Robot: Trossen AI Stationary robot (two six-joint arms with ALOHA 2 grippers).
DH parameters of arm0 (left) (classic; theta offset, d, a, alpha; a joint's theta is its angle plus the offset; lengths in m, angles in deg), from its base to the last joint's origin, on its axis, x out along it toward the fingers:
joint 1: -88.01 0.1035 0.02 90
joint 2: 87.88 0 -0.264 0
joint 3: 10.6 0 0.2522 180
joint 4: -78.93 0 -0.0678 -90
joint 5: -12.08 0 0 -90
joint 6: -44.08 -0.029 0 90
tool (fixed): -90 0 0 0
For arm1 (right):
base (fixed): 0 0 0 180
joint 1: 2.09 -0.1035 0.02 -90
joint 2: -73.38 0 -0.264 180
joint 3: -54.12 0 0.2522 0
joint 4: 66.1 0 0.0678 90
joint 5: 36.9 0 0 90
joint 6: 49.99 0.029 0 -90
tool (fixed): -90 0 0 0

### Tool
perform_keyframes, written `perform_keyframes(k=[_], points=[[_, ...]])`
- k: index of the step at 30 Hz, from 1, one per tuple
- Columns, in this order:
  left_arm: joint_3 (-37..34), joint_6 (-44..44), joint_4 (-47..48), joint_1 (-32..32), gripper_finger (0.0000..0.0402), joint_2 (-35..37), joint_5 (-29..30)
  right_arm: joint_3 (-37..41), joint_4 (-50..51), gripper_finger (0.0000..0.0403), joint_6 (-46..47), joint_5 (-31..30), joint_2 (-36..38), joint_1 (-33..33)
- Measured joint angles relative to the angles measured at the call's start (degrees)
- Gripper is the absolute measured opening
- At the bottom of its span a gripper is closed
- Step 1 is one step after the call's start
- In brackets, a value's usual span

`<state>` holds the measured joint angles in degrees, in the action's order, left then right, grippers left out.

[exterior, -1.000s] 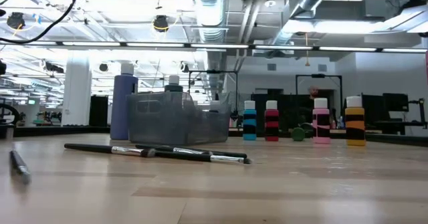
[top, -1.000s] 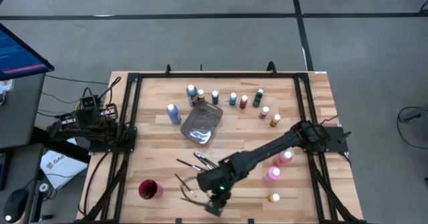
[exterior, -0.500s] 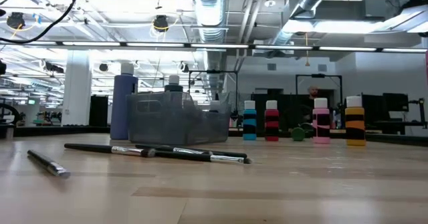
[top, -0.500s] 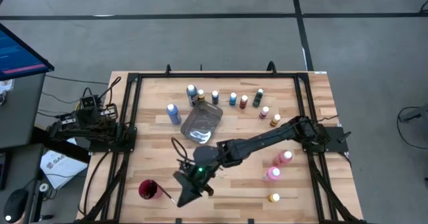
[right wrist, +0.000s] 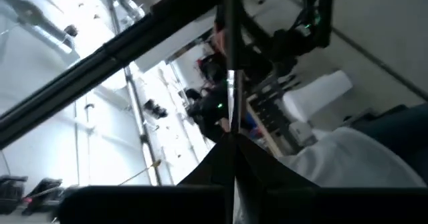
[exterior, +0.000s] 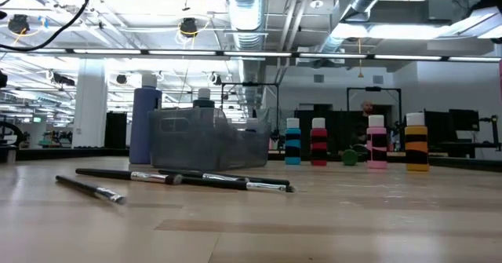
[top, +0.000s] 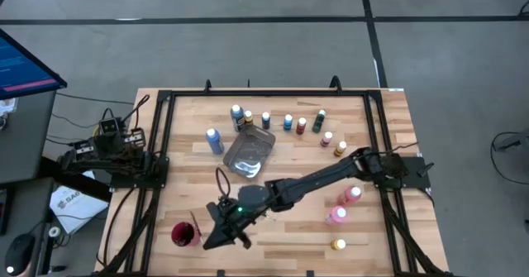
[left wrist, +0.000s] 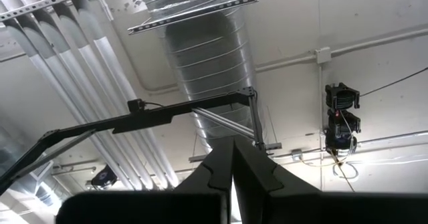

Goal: Pick & Place Paint Supplies
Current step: Put the silver paintbrush into the red cup

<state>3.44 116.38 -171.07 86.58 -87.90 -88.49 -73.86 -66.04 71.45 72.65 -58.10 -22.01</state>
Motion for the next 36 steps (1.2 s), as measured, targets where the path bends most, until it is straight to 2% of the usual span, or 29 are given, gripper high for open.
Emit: perform_keyframes(k=[16, 29, 36], points=[[0.0, 0.0, 0.2, 0.0, 0.0003, 0.0, 0.0, -14.8, -7.1, 0.0, 10.5, 3.9, -14.1, -1.0], [0.0, 0.0, 0.3, 0.0, 0.0003, 0.0, 0.0, -15.3, -2.2, 0.0, 13.6, 1.2, -15.1, -0.2], [0.0, 0.0, 0.3, 0.0, 0.0003, 0.0, 0.0, -15.2, -0.1, 0.0, 13.6, -3.3, -15.1, -0.2]])
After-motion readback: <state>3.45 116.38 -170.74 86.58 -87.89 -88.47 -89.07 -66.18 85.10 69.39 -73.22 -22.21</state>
